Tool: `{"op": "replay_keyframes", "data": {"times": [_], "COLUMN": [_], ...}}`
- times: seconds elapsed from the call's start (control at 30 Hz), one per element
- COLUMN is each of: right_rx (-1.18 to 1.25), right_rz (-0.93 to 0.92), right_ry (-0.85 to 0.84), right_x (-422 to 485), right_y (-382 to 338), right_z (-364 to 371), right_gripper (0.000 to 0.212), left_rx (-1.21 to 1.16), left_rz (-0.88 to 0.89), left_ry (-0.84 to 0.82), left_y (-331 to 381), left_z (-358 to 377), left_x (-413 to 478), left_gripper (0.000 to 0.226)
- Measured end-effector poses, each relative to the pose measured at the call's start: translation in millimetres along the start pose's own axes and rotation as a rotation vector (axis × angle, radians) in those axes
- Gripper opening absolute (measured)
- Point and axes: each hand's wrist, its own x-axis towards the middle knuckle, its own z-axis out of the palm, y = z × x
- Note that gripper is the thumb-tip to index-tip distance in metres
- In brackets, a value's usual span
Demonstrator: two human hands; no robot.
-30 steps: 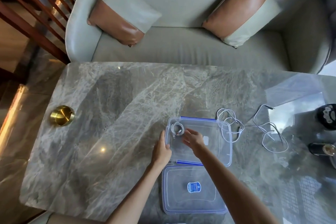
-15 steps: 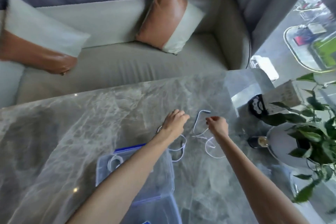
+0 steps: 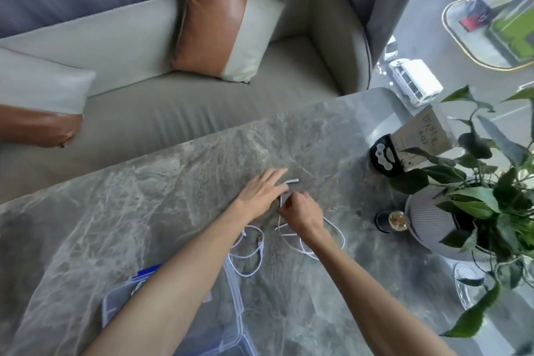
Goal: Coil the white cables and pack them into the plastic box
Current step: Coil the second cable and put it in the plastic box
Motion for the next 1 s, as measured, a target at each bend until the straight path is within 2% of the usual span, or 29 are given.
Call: {"op": "replay_keyframes", "data": {"times": [0.13,0.23,0.33,0.4,0.5,0.57,0.63,0.7,0.77,0.9,1.0], "right_rx": [0.010,0.072,-0.001,-0.048,-0.135,-0.192,-0.178,-0.106,-0.049,0.162,0.353], "right_rz": [-0.042,0.016,-0.019,-0.043,-0.153,-0.282,-0.427,-0.535,-0.626,-0.796,-0.879], "right_ry": [-0.044,-0.115,-0.034,0.015,0.029,0.112,0.281,0.452,0.554,0.719,0.773], "right_x": [-27,-41,-46,-49,-65,-82,-103,-127,-155,-215,-261], "right_y": [6,-4,-15,-20,-18,-13,-12,-17,-31,-69,-92], "right_z": [-5,7,30,40,38,18,-20,-68,-118,-208,-263], "right_gripper": [0.029,0.041,0.051,0.044,0.030,0.030,0.027,0.020,0.015,0.010,0.013], "left_rx": [0.112,0.117,0.082,0.052,0.009,-0.047,-0.250,-0.552,-0.840,-1.298,-1.563], "left_rz": [0.046,-0.019,-0.056,-0.073,-0.113,-0.130,-0.129,-0.168,-0.138,0.104,0.308], "left_ry": [-0.055,-0.070,-0.011,0.006,0.028,0.075,0.117,0.103,0.081,0.101,0.108], "left_y": [9,16,18,14,6,-1,-2,5,21,66,101], "left_z": [3,12,23,28,31,20,-7,-51,-105,-217,-286], "left_x": [-26,-41,-49,-57,-76,-91,-110,-133,-156,-206,-243], "left_gripper": [0.037,0.039,0.046,0.052,0.035,0.022,0.020,0.023,0.024,0.022,0.015]}}
